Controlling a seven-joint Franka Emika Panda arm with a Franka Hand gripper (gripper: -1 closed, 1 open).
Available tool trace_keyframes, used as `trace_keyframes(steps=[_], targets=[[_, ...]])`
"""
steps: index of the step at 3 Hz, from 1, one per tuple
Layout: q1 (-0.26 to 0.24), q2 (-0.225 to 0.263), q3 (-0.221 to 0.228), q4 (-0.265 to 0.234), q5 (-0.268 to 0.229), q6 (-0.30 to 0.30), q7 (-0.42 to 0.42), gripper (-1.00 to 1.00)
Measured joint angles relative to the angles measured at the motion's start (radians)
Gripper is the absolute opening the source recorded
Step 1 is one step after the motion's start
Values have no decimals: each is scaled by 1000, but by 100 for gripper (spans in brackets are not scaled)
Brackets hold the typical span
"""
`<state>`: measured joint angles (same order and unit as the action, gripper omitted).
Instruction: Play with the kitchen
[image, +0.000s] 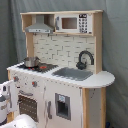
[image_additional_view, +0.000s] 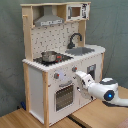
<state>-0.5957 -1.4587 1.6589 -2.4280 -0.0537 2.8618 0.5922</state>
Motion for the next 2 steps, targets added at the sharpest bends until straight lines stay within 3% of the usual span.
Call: trace_keyframes(steps=[1,2], targets=[[57,-2,-40,-2,0,-69,-26,100],[95,-2,-115,-2,0,-104,-76,100]])
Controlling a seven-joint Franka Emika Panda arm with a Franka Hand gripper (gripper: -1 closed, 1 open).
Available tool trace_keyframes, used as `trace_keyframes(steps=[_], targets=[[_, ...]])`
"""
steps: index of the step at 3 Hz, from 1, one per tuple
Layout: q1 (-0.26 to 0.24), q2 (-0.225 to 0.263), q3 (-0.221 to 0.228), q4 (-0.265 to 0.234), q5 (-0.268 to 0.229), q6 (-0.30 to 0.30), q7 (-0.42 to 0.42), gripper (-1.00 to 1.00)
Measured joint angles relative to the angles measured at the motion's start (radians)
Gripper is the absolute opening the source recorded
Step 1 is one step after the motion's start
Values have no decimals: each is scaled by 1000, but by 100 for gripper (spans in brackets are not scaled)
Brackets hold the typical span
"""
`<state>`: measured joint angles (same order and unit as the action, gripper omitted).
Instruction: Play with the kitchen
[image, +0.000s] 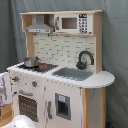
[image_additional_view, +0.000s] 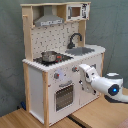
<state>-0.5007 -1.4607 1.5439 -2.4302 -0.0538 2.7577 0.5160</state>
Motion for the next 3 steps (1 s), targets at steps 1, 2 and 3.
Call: trace_keyframes(steps=[1,2,3], targets=[[43,0,-83,0,0,-27,-43,100],[94,0,-162,2,0,-67,-81,100],[136,1,-243,12,0,-114,-113,100]])
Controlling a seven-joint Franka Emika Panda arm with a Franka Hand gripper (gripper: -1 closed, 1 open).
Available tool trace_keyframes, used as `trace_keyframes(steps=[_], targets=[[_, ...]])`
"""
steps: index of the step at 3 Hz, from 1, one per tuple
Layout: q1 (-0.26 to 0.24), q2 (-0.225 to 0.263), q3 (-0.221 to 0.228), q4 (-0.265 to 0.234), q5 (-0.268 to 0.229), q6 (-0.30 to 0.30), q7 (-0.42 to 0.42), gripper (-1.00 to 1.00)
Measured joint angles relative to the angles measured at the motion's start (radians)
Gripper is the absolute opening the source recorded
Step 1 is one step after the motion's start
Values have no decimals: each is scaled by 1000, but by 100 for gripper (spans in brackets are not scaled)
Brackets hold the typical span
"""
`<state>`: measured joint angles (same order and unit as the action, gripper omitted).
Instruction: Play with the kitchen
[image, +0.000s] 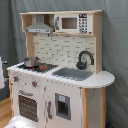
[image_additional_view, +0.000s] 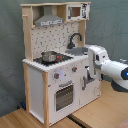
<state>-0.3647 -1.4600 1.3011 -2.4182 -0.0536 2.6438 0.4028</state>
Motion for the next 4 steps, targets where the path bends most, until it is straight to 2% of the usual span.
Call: trace_keyframes(steps=[1,2,4], targets=[[13,5,-53,50,3,-83,-1,100],[16,20,-81,107,8,-166,-27,100],[15,60,-159,184,33,-289,-164,100]])
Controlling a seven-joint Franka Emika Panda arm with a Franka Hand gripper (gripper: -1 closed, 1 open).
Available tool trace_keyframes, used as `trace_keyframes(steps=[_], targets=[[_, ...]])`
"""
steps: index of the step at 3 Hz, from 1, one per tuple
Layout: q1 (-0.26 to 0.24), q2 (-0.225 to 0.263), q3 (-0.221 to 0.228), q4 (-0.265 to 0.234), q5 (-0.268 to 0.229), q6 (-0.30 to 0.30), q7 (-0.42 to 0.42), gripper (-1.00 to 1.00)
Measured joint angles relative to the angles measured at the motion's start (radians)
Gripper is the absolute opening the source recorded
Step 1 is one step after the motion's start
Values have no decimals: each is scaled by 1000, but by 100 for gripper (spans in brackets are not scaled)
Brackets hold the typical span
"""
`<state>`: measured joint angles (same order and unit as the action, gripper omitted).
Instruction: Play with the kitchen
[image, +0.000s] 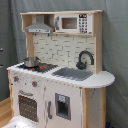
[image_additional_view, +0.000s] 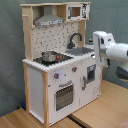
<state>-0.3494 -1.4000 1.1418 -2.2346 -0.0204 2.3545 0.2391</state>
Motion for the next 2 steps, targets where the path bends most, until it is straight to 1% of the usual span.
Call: trace_keyframes(steps=[1,2], targets=[[-1,38,-52,34,10,-62,-81,100],[-2,109,-87,61,15,-110,-138,100]])
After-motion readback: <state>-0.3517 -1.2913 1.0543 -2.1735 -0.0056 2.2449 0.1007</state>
